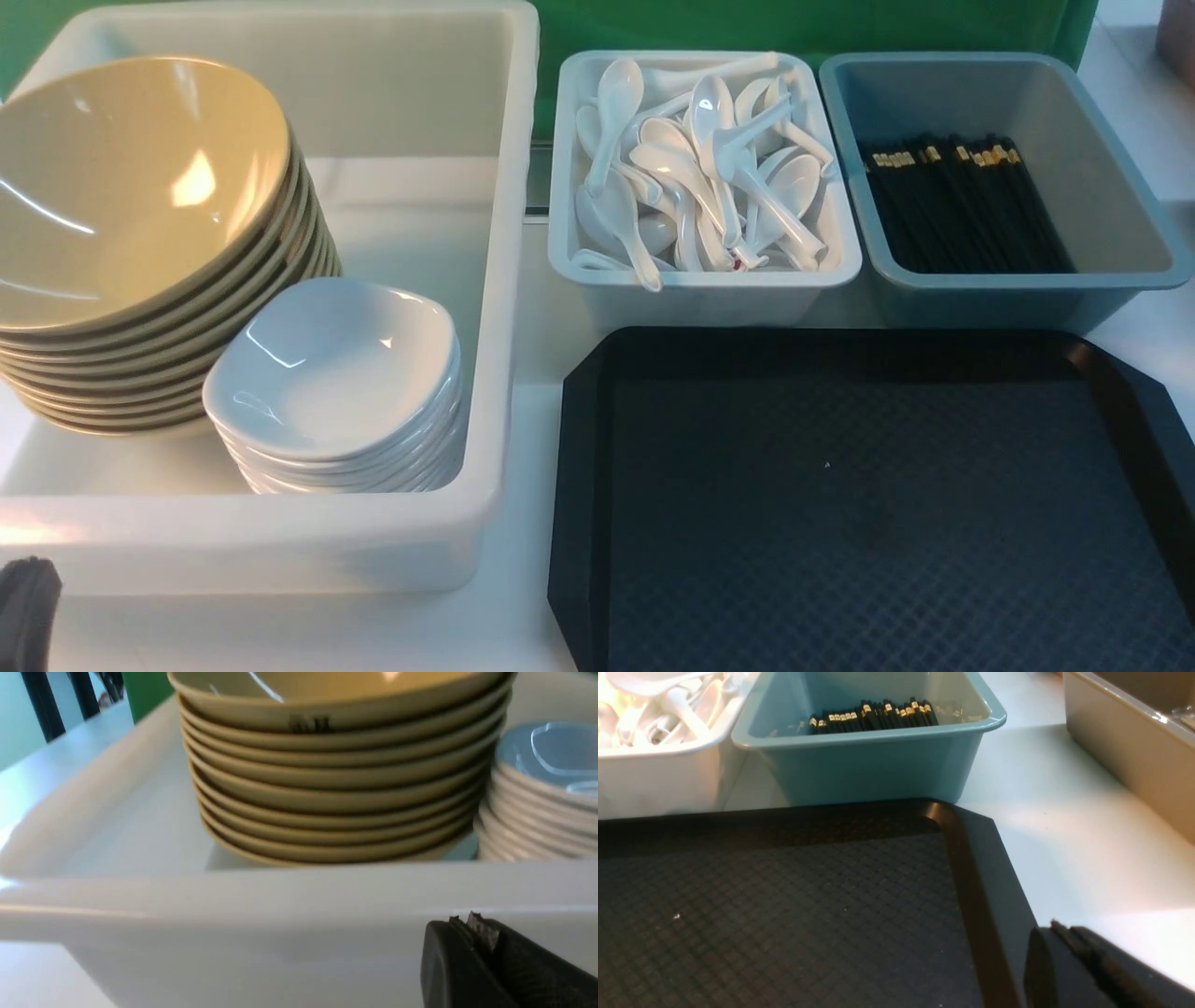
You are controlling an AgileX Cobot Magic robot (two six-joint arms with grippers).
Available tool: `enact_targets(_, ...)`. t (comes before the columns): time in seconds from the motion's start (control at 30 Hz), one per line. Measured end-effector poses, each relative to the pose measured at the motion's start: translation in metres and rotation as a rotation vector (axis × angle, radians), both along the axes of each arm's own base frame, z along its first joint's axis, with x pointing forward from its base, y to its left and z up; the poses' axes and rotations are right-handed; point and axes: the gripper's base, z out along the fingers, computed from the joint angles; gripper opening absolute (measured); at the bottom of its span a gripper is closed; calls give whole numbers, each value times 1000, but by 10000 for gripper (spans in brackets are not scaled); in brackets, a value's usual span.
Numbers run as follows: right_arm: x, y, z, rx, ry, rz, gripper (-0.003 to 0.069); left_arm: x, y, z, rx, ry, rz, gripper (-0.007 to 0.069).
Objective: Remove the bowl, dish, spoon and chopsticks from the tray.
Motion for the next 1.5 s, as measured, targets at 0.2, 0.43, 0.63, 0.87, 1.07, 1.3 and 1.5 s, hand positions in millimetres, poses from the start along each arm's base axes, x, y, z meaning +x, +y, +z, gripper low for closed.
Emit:
enact_targets(0.2, 0, 0, 0, 0, 0, 0, 46, -1, 0, -3, 6, 28, -10, -11)
enact_targets(0.43, 0, 0, 0, 0, 0, 0, 49, -1, 0, -3, 8, 28, -10, -11)
enact_targets(0.63, 0, 0, 0, 0, 0, 0, 59, -1, 0, -3, 9, 28, -10, -11)
enact_targets(0.87, 0, 0, 0, 0, 0, 0, 63, -1, 0, -2, 9, 27, -10, -11)
enact_targets(1.07, 0, 0, 0, 0, 0, 0, 69, -1, 0, -2, 9, 26, -10, -11)
enact_targets(1.3, 0, 0, 0, 0, 0, 0, 78, -1, 0, -2, 9, 26, -10, -11)
enact_targets(1.5, 0, 0, 0, 0, 0, 0, 83, -1, 0, -2, 9, 26, -10, -11)
